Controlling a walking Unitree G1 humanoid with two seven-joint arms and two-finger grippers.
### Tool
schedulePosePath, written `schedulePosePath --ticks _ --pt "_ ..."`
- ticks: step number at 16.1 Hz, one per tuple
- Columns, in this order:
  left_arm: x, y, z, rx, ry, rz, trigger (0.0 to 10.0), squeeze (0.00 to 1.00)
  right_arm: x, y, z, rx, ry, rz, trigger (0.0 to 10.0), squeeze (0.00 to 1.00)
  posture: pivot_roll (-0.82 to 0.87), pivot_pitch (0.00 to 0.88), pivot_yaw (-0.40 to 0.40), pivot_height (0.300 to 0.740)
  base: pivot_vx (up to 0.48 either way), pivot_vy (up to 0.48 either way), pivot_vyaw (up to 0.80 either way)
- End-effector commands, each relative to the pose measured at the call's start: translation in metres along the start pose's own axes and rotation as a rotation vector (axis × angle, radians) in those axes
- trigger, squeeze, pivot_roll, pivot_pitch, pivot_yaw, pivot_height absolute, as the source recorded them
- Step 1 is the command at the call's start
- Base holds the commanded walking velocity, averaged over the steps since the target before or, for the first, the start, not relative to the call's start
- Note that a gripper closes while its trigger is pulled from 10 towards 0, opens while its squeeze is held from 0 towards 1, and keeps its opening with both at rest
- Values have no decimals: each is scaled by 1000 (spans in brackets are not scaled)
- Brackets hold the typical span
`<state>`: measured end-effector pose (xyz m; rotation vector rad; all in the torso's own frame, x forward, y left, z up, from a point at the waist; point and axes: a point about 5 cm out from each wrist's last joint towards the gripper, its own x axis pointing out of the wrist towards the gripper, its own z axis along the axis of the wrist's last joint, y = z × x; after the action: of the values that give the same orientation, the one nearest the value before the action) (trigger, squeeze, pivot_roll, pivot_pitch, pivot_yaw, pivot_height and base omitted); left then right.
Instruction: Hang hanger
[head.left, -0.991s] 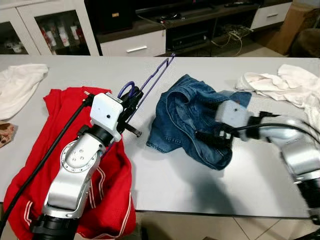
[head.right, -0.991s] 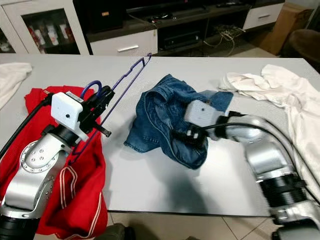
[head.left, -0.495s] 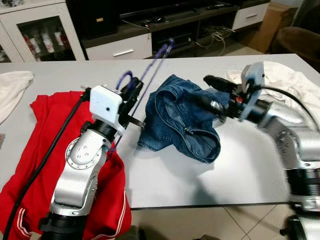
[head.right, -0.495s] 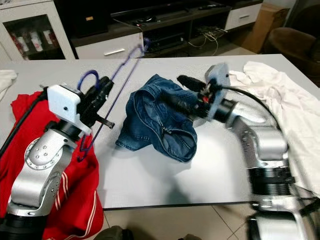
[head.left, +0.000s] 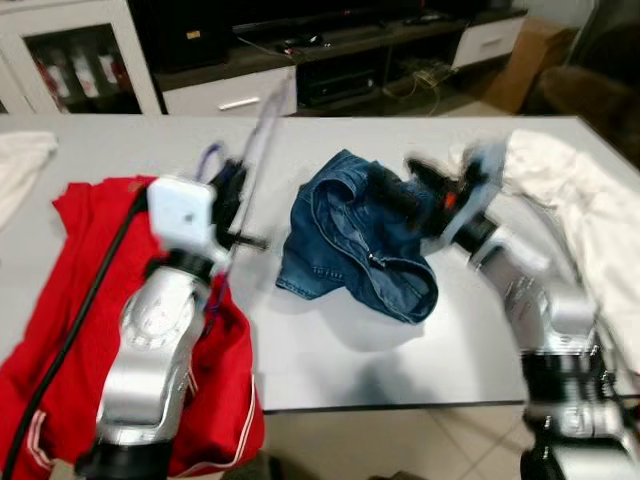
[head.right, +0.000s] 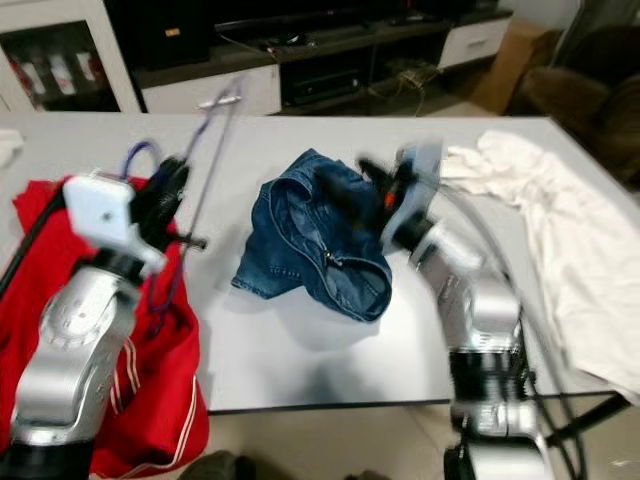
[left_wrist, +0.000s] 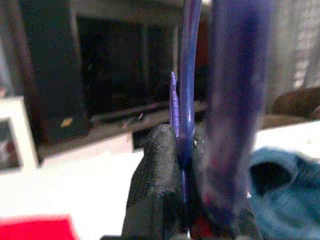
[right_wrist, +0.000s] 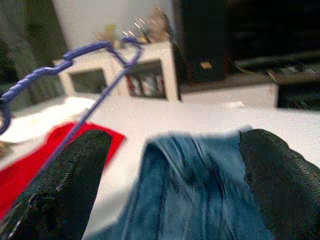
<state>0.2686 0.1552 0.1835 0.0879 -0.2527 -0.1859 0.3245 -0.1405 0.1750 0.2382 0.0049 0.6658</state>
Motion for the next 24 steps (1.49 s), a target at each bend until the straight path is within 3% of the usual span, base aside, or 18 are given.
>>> schedulePosePath --ticks 1,6,12,13,14,15,16,19,24 --pt "-1 -3 8 5 -17 8 10000 0 2 4 7 -41 -25 -6 10000 0 42 0 -17 736 0 0 0" --pt "-2 -20 11 115 -28 -92 10000 0 6 1 5 -41 -66 -91 10000 0 36 0 35 736 0 0 689" --pt "12 -20 18 179 -63 -151 10000 0 9 -8 -6 -28 -57 -207 10000 0 20 0 79 736 0 0 434" --pt "14 -19 19 183 -66 -155 10000 0 10 -3 -3 -17 -79 -161 10000 0 19 0 82 736 0 0 0" --pt "16 -18 18 184 -59 -149 10000 0 12 9 -2 16 -71 -42 10000 0 18 0 85 736 0 0 0" --pt "18 -9 13 162 -15 -77 10000 0 14 31 -12 8 11 141 10000 0 17 0 83 736 0 0 0" --pt "18 -4 10 147 14 -34 10000 0 14 35 -16 6 30 165 10000 0 19 0 82 736 0 0 0" --pt "14 8 -6 154 98 70 10000 0 21 37 -21 55 2 122 10000 0 31 0 70 736 0 0 0" --pt "14 3 -7 124 94 91 10000 0 24 27 -15 18 -21 67 10000 0 32 0 51 736 0 0 416"
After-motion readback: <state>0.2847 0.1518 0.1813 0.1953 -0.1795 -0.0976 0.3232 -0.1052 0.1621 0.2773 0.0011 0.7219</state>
